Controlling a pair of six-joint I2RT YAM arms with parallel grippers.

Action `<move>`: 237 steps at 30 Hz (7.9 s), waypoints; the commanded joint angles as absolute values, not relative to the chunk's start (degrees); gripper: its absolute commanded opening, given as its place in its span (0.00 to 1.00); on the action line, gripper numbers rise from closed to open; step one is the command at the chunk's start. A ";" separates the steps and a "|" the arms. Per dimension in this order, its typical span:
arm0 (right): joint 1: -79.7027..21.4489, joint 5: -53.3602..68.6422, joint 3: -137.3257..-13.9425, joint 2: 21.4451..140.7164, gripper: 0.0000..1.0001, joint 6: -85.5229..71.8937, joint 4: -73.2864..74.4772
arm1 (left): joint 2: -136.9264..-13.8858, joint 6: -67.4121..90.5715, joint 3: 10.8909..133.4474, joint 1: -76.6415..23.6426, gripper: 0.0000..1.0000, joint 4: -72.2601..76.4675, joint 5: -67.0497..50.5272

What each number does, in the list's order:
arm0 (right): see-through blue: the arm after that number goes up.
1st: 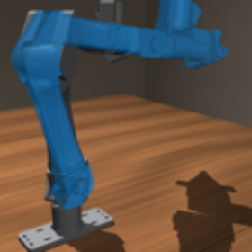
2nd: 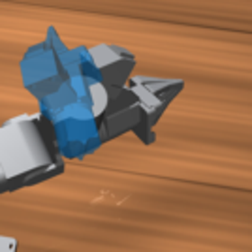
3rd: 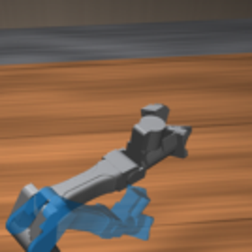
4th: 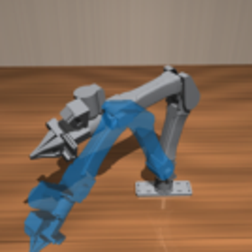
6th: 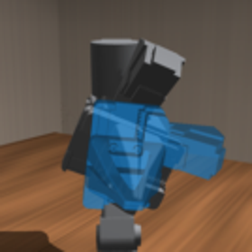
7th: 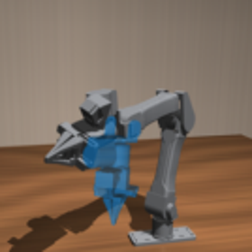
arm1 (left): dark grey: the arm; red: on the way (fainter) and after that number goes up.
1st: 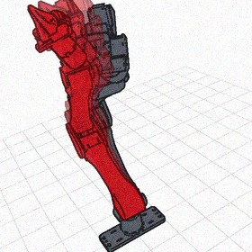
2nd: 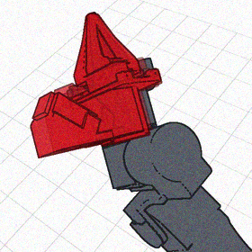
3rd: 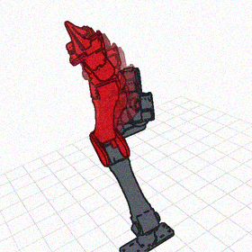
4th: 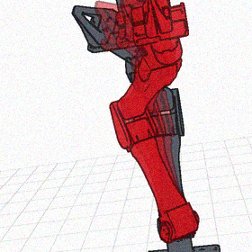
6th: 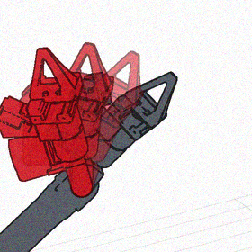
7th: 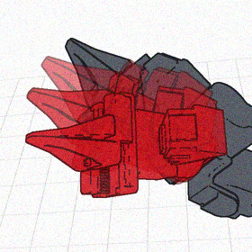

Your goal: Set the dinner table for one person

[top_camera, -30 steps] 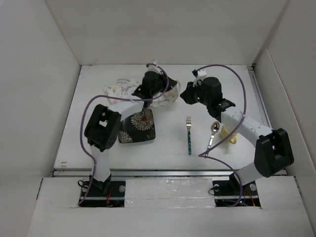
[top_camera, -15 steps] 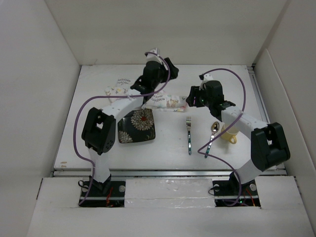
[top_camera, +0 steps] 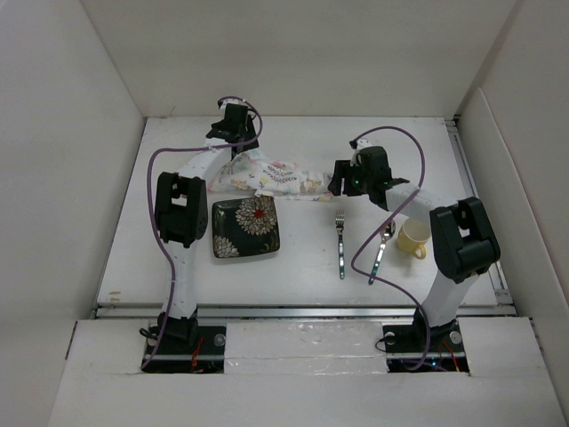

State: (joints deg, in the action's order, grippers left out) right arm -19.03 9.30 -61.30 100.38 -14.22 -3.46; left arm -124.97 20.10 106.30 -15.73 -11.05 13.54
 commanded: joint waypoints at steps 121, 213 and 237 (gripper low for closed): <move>-9.14 15.29 -82.40 93.59 0.00 -14.07 -4.69 | -114.34 22.49 115.36 -11.07 0.00 -13.88 -2.38; -8.35 9.23 -46.49 80.07 0.63 -17.14 -11.43 | -106.70 17.93 69.88 -3.69 0.00 -17.93 8.87; -36.64 15.64 -42.80 83.92 0.69 -28.29 -28.37 | -48.75 27.68 53.10 -4.22 0.00 2.98 -13.00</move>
